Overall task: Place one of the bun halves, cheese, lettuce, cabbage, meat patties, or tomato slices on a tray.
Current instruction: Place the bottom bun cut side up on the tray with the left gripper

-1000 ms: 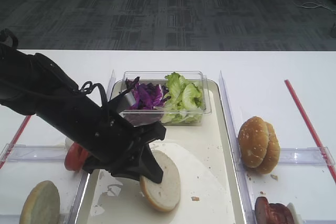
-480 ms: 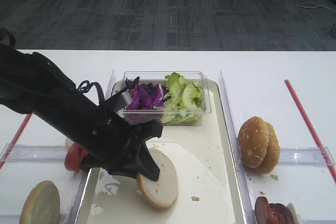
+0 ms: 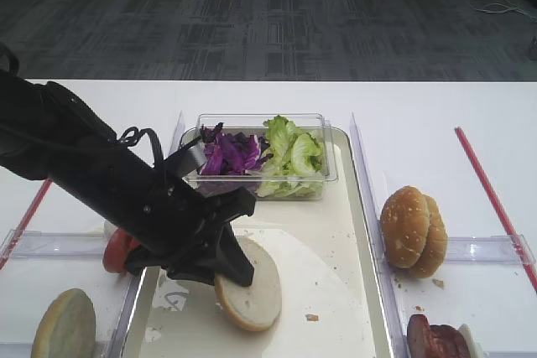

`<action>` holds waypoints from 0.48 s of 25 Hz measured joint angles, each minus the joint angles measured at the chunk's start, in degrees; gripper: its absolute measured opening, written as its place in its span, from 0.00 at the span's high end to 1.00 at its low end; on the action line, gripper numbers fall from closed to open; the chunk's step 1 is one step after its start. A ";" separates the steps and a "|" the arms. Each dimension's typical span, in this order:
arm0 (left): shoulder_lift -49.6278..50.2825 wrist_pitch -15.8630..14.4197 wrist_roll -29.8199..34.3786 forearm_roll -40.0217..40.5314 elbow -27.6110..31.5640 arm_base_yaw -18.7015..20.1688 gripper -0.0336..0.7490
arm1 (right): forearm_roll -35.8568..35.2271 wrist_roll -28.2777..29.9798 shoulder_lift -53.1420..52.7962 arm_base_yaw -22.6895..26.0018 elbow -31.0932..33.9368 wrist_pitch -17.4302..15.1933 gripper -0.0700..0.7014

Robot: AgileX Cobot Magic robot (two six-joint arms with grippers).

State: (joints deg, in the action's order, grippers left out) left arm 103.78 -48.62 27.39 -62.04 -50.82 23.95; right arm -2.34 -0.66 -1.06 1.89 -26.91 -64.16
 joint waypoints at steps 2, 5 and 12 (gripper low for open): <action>0.00 0.00 0.00 0.00 0.00 0.00 0.72 | 0.00 0.00 0.00 0.00 0.00 0.00 0.71; 0.00 0.00 -0.05 0.00 0.00 -0.10 0.66 | 0.00 0.00 0.00 0.00 0.00 0.00 0.71; 0.00 -0.38 -2.68 2.10 0.00 -0.10 0.64 | 0.00 0.00 0.00 0.00 0.00 0.00 0.71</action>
State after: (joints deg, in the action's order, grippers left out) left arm 103.78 -49.00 24.71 -59.94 -50.82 23.85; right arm -2.34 -0.66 -1.06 1.89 -26.91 -64.16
